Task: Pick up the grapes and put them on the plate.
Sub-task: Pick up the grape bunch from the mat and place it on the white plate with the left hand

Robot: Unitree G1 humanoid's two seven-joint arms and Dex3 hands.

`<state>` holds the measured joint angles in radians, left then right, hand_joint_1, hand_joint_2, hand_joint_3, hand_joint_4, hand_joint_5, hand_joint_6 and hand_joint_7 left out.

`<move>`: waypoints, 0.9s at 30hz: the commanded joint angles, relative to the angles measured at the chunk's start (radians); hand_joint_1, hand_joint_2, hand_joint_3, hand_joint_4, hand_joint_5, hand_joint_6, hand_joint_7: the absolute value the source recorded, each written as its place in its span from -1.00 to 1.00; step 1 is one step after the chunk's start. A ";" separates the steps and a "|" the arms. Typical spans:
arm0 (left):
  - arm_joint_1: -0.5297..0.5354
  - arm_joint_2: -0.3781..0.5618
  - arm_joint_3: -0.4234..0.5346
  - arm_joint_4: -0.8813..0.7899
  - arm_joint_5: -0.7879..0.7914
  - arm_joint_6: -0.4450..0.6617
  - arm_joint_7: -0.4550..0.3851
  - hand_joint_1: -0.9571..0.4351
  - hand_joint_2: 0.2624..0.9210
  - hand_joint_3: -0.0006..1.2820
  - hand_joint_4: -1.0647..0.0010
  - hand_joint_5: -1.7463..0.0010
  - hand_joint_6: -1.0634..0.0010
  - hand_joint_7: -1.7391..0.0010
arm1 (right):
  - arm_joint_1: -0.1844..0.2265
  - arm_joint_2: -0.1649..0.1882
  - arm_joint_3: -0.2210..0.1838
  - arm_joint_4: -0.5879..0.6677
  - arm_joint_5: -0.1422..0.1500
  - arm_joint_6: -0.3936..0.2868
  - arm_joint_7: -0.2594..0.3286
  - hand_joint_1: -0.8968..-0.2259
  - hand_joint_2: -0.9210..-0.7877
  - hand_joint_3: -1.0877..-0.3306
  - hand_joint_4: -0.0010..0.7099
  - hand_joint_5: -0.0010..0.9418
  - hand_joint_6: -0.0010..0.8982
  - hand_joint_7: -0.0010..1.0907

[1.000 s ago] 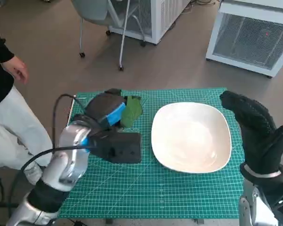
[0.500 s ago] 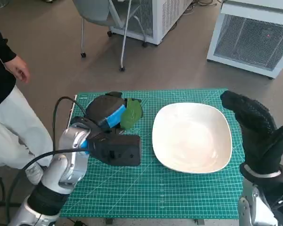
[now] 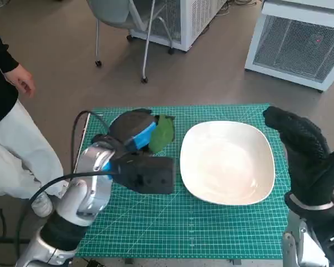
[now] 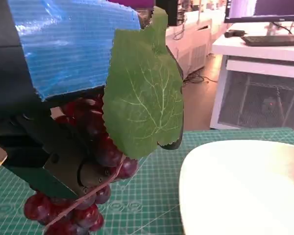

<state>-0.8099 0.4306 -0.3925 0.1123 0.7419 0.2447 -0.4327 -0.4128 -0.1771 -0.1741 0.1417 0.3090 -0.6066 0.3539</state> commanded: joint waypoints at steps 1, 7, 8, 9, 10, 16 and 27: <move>-0.062 -0.051 -0.033 0.012 0.023 0.005 -0.007 0.38 0.23 -0.15 -0.20 -0.67 -0.26 -0.19 | 0.024 -0.003 -0.007 -0.015 0.000 0.012 -0.008 0.08 -1.00 0.09 0.01 -1.00 -1.00 0.25; -0.126 -0.132 -0.087 0.086 0.048 -0.003 0.011 0.38 0.05 0.05 -0.14 -0.75 -0.25 -0.23 | 0.029 -0.006 -0.019 -0.035 0.000 0.023 -0.017 0.10 -1.00 0.09 0.01 -1.00 -1.00 0.25; -0.139 -0.147 -0.095 0.104 0.051 -0.006 0.014 0.38 0.03 0.07 -0.13 -0.77 -0.24 -0.25 | 0.031 -0.007 -0.021 -0.039 0.001 0.025 -0.018 0.10 -1.00 0.09 0.01 -1.00 -1.00 0.25; -0.154 -0.162 -0.103 0.125 0.053 -0.009 0.017 0.38 0.03 0.08 -0.11 -0.78 -0.23 -0.26 | 0.033 -0.008 -0.023 -0.042 0.002 0.026 -0.019 0.10 -1.00 0.09 0.01 -1.00 -1.00 0.25; -0.170 -0.179 -0.111 0.148 0.054 -0.011 0.019 0.38 0.03 0.08 -0.10 -0.79 -0.22 -0.27 | 0.035 -0.008 -0.026 -0.045 0.004 0.027 -0.019 0.10 -1.00 0.10 0.01 -1.00 -1.00 0.25; -0.272 -0.270 -0.134 0.300 0.034 -0.039 0.025 0.38 0.41 -0.10 0.11 -0.74 0.06 -0.52 | 0.052 -0.011 -0.043 -0.062 0.015 0.030 -0.018 0.07 -1.00 0.12 0.03 -0.99 -1.00 0.24; -0.428 -0.398 -0.147 0.533 -0.022 -0.098 0.011 0.59 0.59 -0.11 0.28 -0.80 0.33 -0.32 | 0.085 -0.003 -0.059 -0.110 0.014 0.044 -0.039 0.06 -1.00 0.19 0.04 -0.99 -0.99 0.26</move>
<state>-1.1865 0.0648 -0.5350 0.6010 0.7362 0.1588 -0.4188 -0.3562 -0.1841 -0.2305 0.0428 0.3186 -0.5801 0.3294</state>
